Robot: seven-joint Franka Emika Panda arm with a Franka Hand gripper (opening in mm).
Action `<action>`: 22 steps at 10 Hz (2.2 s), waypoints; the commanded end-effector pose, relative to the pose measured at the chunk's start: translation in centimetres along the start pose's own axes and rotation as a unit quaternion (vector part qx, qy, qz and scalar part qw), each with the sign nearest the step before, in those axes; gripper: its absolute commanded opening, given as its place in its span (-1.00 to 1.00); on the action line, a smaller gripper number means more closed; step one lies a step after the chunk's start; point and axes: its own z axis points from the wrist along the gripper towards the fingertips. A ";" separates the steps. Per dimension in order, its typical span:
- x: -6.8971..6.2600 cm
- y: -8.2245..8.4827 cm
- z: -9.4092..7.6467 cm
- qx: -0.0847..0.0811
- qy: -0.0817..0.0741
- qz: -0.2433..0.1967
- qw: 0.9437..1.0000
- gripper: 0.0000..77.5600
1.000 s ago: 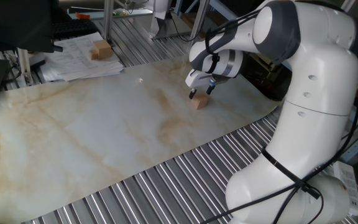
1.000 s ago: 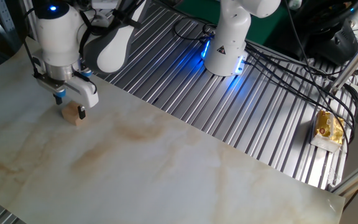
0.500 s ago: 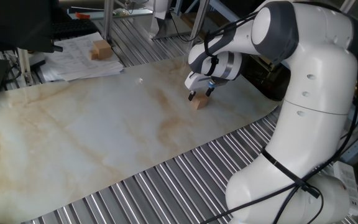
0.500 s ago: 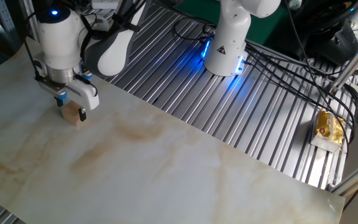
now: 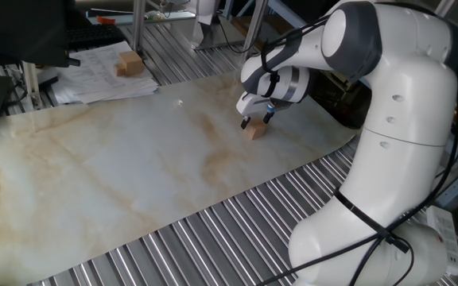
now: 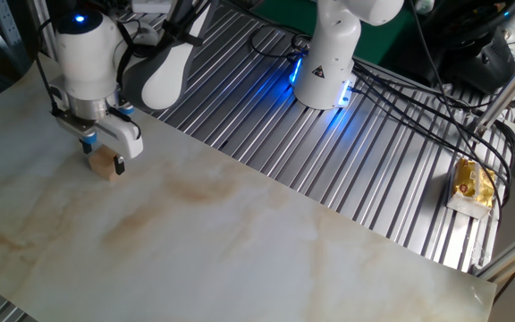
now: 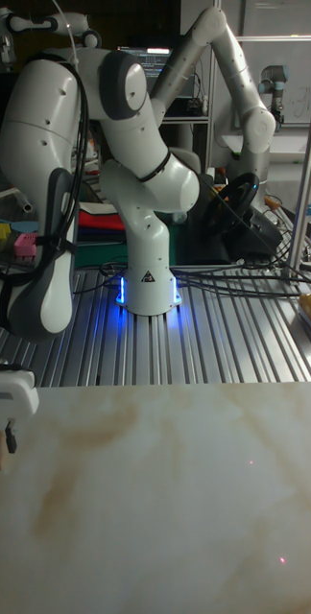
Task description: Pick up the small block on the left and move it to the right
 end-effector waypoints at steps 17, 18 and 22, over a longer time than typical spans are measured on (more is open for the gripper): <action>0.4 -0.3 0.1 0.005 0.004 0.011 1.000 0.99; 0.4 -0.3 0.1 0.006 0.006 0.012 1.000 0.99; 0.4 -0.3 0.1 0.005 0.009 0.007 1.000 0.99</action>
